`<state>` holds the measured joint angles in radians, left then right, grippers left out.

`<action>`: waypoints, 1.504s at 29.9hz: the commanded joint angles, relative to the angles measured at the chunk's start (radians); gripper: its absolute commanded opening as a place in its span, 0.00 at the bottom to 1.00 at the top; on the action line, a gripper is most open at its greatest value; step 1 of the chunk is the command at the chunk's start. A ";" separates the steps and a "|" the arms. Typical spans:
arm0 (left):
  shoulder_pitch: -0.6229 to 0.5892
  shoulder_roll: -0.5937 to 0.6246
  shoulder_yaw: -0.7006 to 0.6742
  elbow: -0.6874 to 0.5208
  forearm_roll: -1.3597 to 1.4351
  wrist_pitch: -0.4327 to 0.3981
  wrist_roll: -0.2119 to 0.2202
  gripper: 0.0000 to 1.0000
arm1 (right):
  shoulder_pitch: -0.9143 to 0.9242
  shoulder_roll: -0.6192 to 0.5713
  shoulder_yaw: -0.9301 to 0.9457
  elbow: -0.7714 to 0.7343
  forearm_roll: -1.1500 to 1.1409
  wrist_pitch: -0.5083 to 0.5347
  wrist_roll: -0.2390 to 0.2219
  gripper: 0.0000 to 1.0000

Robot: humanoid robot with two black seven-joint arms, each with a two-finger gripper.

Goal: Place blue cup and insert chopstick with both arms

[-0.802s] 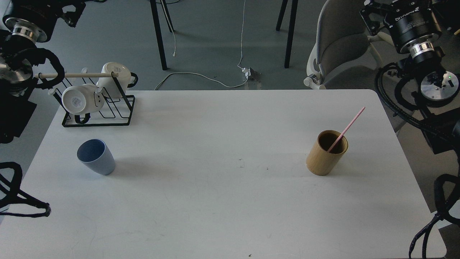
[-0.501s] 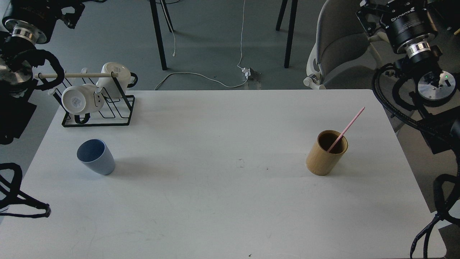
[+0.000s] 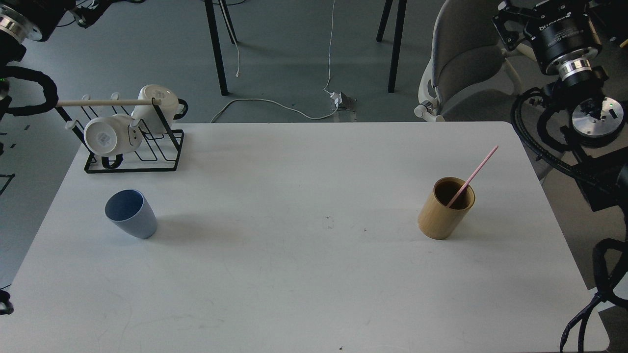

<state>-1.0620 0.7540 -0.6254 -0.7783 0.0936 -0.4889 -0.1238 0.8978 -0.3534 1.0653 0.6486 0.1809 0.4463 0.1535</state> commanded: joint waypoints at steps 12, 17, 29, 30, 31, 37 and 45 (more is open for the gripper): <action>0.194 0.403 0.007 -0.412 0.955 0.000 -0.198 0.91 | 0.000 -0.009 0.048 0.003 0.002 0.003 0.026 1.00; 0.258 0.469 0.044 -0.472 1.051 0.000 -0.281 0.88 | -0.004 -0.019 0.053 0.002 0.002 0.002 0.029 1.00; 0.266 0.458 0.406 -0.420 1.563 0.325 -0.341 0.88 | -0.005 -0.024 0.044 0.002 0.000 0.003 0.041 1.00; 0.266 0.458 0.432 -0.415 1.565 0.341 -0.341 0.88 | -0.005 -0.024 0.042 0.002 0.000 0.003 0.041 1.00; 0.267 0.456 0.447 -0.406 1.566 0.361 -0.341 0.87 | -0.005 -0.024 0.041 0.002 0.000 0.005 0.041 1.00; 0.275 0.349 0.523 -0.297 1.566 0.400 -0.329 0.79 | -0.005 -0.022 0.035 0.003 0.000 0.005 0.041 1.00; 0.298 0.249 0.535 -0.178 1.560 0.424 -0.327 0.72 | -0.004 -0.024 0.031 0.003 -0.001 0.006 0.040 1.00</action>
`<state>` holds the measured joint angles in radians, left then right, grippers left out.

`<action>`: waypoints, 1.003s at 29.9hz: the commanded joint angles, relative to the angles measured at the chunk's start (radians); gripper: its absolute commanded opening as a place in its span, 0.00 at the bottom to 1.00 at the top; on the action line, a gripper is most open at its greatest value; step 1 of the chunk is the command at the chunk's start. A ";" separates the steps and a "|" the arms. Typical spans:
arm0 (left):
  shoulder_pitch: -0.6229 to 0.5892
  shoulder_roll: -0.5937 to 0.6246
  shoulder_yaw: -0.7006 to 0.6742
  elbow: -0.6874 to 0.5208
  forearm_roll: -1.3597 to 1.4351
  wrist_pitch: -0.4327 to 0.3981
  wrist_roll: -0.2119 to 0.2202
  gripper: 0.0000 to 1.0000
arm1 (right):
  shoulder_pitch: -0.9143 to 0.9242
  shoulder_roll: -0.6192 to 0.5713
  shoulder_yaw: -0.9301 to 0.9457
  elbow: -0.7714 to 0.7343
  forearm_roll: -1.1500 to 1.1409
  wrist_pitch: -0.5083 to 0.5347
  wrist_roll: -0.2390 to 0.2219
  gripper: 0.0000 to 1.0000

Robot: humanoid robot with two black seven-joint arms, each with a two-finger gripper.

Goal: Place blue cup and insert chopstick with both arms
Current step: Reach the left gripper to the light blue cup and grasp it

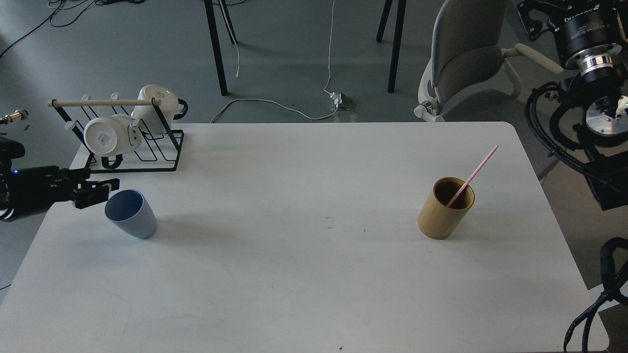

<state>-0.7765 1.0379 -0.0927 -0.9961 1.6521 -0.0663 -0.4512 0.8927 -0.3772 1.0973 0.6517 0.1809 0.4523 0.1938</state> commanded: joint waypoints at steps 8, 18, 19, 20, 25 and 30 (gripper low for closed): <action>0.033 -0.133 0.002 0.162 0.001 0.022 0.011 0.72 | 0.011 -0.002 0.000 0.002 -0.001 0.000 0.000 1.00; 0.059 -0.134 0.004 0.163 0.005 0.020 0.003 0.48 | 0.012 0.000 0.001 0.002 -0.001 -0.003 0.000 1.00; 0.059 -0.134 0.004 0.163 0.005 0.019 0.003 0.45 | 0.012 0.000 0.001 0.002 -0.001 -0.003 0.000 1.00; 0.059 -0.136 0.004 0.163 0.005 0.019 0.003 0.41 | 0.012 0.000 0.001 0.000 0.000 -0.003 0.000 1.00; 0.060 -0.134 0.008 0.163 0.005 0.010 -0.003 0.20 | 0.015 0.000 0.003 0.000 -0.001 -0.003 0.000 1.00; 0.060 -0.133 0.045 0.163 0.005 0.010 -0.023 0.04 | 0.044 -0.002 0.001 -0.003 -0.001 -0.003 0.000 1.00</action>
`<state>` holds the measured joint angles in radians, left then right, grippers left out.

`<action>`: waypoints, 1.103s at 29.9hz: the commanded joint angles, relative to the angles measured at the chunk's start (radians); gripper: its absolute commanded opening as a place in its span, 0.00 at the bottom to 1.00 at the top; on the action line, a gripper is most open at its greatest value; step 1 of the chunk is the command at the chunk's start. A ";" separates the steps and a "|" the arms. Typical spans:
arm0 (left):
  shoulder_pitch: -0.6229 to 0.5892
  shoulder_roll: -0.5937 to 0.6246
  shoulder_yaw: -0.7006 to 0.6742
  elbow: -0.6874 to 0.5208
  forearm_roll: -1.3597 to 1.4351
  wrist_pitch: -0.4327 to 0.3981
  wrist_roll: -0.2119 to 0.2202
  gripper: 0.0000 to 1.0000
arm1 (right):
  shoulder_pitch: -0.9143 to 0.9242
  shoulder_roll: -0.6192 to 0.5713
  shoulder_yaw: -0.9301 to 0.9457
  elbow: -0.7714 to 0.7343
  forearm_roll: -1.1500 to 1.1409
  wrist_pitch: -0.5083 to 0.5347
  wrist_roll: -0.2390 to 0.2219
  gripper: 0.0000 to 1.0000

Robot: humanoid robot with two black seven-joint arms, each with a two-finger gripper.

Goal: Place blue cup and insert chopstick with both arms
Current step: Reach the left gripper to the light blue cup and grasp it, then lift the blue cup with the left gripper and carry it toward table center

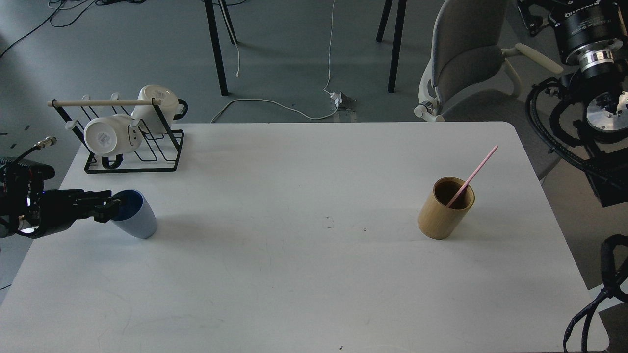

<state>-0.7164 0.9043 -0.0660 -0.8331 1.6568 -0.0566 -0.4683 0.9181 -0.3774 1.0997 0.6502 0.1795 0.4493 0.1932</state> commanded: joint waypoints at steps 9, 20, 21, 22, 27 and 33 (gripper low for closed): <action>-0.050 0.013 0.017 -0.043 0.000 -0.003 -0.009 0.01 | 0.030 -0.001 0.000 -0.001 0.000 -0.001 0.000 1.00; -0.412 0.048 0.014 -0.374 0.112 -0.362 0.033 0.01 | 0.065 -0.124 -0.003 0.210 0.000 -0.247 -0.020 1.00; -0.457 0.012 0.012 -0.388 0.123 -0.402 0.040 0.01 | 0.062 -0.141 -0.003 0.232 0.000 -0.254 -0.020 1.00; -0.490 -0.033 0.014 -0.392 0.127 -0.432 0.049 0.01 | 0.061 -0.152 -0.004 0.244 0.000 -0.256 -0.020 1.00; -0.586 -0.272 0.018 -0.391 0.133 -0.432 0.105 0.02 | 0.050 -0.176 -0.004 0.246 0.000 -0.256 -0.018 1.00; -0.587 -0.539 0.029 -0.318 0.218 -0.432 0.142 0.02 | 0.015 -0.231 0.005 0.250 0.002 -0.255 -0.018 1.00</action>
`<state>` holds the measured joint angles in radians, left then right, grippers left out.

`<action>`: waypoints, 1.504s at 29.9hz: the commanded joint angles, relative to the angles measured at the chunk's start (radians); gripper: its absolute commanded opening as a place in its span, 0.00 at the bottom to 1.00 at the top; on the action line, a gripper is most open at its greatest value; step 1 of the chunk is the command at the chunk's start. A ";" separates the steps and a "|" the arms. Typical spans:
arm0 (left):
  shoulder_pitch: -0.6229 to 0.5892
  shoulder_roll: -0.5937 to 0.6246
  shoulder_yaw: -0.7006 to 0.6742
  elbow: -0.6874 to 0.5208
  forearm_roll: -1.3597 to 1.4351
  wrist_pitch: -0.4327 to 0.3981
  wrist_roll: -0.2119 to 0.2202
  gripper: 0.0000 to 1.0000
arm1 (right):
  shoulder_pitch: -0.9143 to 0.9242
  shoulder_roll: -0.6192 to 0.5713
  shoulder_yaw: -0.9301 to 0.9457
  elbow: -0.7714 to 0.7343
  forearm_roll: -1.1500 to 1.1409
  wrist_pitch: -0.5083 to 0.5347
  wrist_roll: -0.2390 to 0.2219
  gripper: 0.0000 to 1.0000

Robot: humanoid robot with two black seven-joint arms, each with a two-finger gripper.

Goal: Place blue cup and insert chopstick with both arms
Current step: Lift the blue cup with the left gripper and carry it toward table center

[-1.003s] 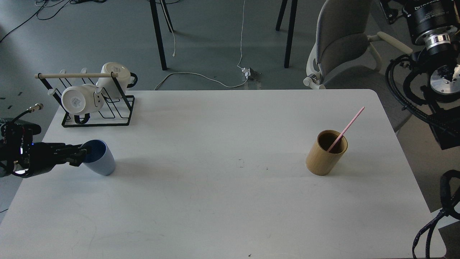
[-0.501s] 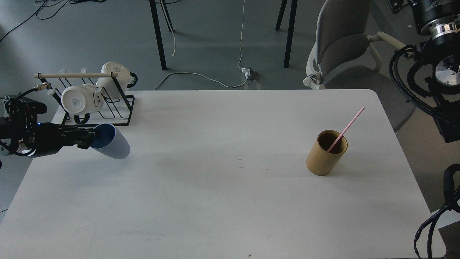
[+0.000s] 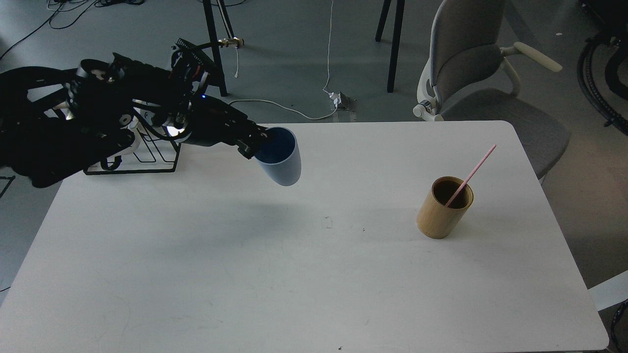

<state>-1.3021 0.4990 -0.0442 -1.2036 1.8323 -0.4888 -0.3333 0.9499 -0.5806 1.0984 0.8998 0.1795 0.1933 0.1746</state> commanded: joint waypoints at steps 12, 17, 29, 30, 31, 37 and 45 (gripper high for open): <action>0.061 -0.318 0.148 0.187 0.050 0.000 0.013 0.03 | -0.059 -0.105 0.020 -0.001 0.005 0.008 0.002 1.00; 0.101 -0.315 0.150 0.211 0.088 0.000 0.013 0.04 | -0.060 -0.104 0.020 -0.002 0.005 0.008 0.003 1.00; 0.127 -0.324 0.144 0.254 0.119 0.000 0.039 0.08 | -0.053 -0.099 0.021 -0.002 0.005 0.005 0.005 1.00; 0.129 -0.332 0.141 0.257 0.119 0.000 0.039 0.08 | -0.053 -0.099 0.021 -0.002 0.005 0.005 0.005 1.00; 0.130 -0.341 0.144 0.257 0.119 0.000 0.039 0.09 | -0.051 -0.097 0.021 -0.002 0.005 0.005 0.005 1.00; 0.139 -0.342 0.136 0.257 0.114 0.000 0.039 0.16 | -0.050 -0.094 0.020 -0.002 0.005 0.005 0.005 1.00; 0.132 -0.315 0.063 0.242 0.073 0.000 0.026 0.54 | -0.049 -0.100 0.012 0.007 0.006 0.014 -0.003 1.00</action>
<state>-1.1675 0.1719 0.0754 -0.9549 1.9363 -0.4887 -0.3042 0.9005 -0.6736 1.1159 0.9001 0.1841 0.1987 0.1764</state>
